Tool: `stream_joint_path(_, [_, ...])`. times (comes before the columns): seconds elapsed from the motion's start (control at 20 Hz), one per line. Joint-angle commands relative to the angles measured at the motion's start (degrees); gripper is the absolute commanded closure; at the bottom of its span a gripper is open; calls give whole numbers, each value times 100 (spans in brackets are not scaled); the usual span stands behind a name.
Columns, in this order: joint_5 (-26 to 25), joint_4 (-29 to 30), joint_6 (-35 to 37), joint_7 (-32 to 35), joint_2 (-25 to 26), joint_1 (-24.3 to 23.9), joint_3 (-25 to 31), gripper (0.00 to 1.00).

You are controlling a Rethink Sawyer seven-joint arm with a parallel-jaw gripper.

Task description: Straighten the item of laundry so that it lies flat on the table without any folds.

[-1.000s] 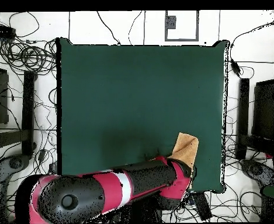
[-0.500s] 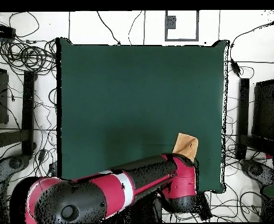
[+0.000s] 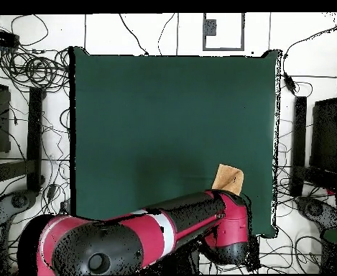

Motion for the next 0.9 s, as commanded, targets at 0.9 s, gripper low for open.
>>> stream_joint_path(0.9, [-278,-640,522,1174,206,-236,1289,0])
